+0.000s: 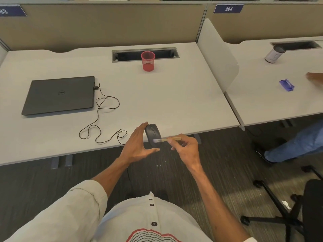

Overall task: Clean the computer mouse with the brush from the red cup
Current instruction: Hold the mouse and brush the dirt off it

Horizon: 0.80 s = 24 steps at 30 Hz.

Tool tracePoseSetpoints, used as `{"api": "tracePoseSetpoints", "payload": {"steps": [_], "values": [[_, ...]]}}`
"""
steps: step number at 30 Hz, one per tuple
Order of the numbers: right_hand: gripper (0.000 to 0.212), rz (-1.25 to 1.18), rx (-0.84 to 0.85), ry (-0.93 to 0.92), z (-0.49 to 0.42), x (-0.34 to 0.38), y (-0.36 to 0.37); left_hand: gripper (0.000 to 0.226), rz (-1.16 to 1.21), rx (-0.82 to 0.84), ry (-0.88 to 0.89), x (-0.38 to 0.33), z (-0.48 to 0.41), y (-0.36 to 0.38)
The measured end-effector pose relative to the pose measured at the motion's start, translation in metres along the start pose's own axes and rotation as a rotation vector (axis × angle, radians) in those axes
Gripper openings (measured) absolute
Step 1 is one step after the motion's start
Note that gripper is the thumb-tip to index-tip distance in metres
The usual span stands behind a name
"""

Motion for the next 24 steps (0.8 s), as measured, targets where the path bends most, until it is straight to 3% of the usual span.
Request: {"api": "tracePoseSetpoints", "payload": {"steps": [5, 10, 13, 18, 24], "values": [[0.011, 0.083, 0.032, 0.04, 0.0, -0.012, -0.008, 0.129, 0.016, 0.009, 0.003, -0.005, 0.0, 0.002], [0.012, 0.233, -0.051, 0.05, -0.002, -0.016, -0.031, 0.129, 0.006, 0.01, -0.004, -0.007, 0.0, 0.003], [0.009, 0.105, -0.067, 0.026, -0.004, -0.014, -0.035, 0.13, 0.002, 0.009, -0.003, -0.009, -0.001, 0.003], [0.009, -0.004, 0.114, 0.018, -0.006, -0.013, -0.017, 0.13, 0.008, 0.012, -0.01, -0.012, -0.003, 0.003], [0.01, 0.295, 0.055, -0.007, -0.015, -0.02, -0.029, 0.132, -0.006, 0.007, -0.032, -0.007, -0.005, 0.001]]}}
Point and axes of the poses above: each hand's wrist, its own z-axis away from the middle knuckle, its own y-axis out of the palm, x = y × z, the point moved 6 cm from there along -z, towards the middle knuckle, and after that the axes turned 14 degrees about -z, right-handed, at the moved point
